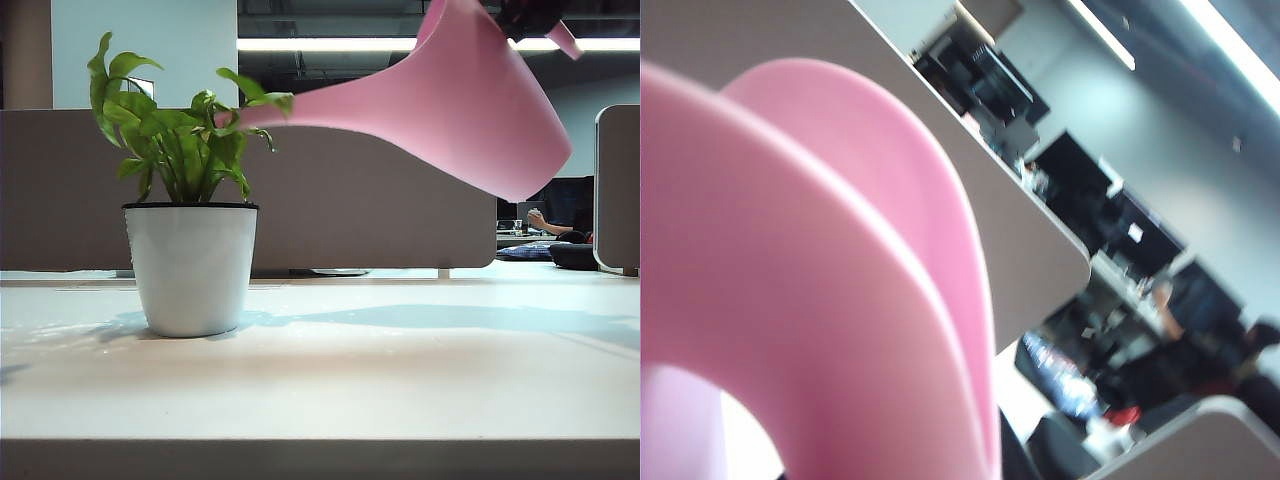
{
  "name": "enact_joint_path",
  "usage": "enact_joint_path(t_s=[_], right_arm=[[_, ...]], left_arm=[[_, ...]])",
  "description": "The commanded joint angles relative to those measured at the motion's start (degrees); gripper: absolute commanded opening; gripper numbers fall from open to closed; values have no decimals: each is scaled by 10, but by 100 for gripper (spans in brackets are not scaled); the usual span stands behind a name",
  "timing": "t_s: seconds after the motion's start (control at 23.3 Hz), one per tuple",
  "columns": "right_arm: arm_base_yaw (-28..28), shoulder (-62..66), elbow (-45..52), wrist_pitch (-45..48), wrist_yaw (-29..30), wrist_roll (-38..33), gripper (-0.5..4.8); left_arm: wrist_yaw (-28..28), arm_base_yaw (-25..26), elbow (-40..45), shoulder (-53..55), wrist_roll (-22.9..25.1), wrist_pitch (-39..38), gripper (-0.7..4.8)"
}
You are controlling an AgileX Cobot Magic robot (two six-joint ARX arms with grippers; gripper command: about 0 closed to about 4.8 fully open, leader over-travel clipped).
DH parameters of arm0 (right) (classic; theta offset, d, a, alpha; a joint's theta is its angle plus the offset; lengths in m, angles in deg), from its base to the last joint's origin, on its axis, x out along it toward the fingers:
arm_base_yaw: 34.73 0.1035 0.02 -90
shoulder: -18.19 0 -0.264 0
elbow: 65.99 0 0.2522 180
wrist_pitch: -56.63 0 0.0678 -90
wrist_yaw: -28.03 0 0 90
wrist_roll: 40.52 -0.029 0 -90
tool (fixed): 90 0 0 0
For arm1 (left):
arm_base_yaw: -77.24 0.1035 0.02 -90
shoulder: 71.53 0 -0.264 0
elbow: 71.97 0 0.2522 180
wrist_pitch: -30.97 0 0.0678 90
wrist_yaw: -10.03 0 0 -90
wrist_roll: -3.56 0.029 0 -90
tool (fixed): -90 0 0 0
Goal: Pick up the watering can from the table, water the potted plant, and put the can back.
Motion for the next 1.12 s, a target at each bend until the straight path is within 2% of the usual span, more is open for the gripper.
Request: enact_joint_path(t_s=[0.04,0.39,0.52,0.82,1.12], right_arm=[[-14,-1,-7,33,-18,-91,94],[-33,11,-7,23,-18,-188,94],[-35,27,-7,32,-18,-257,94],[-38,73,-7,39,-16,-364,94],[-48,117,11,103,-9,-451,78]], left_arm=[[1,1,-3,-5,-2,1,-5],[1,1,-3,-7,-2,-1,-5],[1,1,-3,-7,-2,-1,-5],[1,1,-3,-7,-2,-1,-5],[1,1,-3,-7,-2,-12,-5]])
